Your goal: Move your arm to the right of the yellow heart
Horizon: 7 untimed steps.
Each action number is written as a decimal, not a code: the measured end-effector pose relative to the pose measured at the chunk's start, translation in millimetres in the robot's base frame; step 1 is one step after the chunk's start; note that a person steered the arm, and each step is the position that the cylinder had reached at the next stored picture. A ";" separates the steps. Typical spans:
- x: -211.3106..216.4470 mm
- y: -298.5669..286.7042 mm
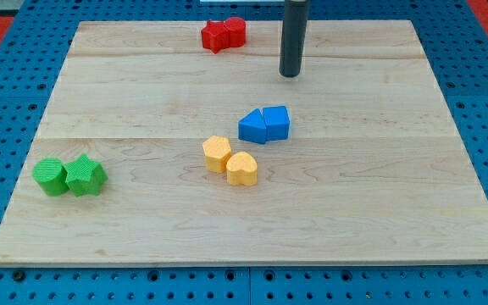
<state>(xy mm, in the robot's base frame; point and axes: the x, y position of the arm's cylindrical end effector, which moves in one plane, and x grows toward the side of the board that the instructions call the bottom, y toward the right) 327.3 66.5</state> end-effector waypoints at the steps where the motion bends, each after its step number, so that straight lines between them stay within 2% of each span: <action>1: 66.9 9.8; 2: 142.3 80.2; 3: 211.6 93.0; 4: 217.5 52.1; 7: 164.8 -0.5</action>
<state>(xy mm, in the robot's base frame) 492.1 66.0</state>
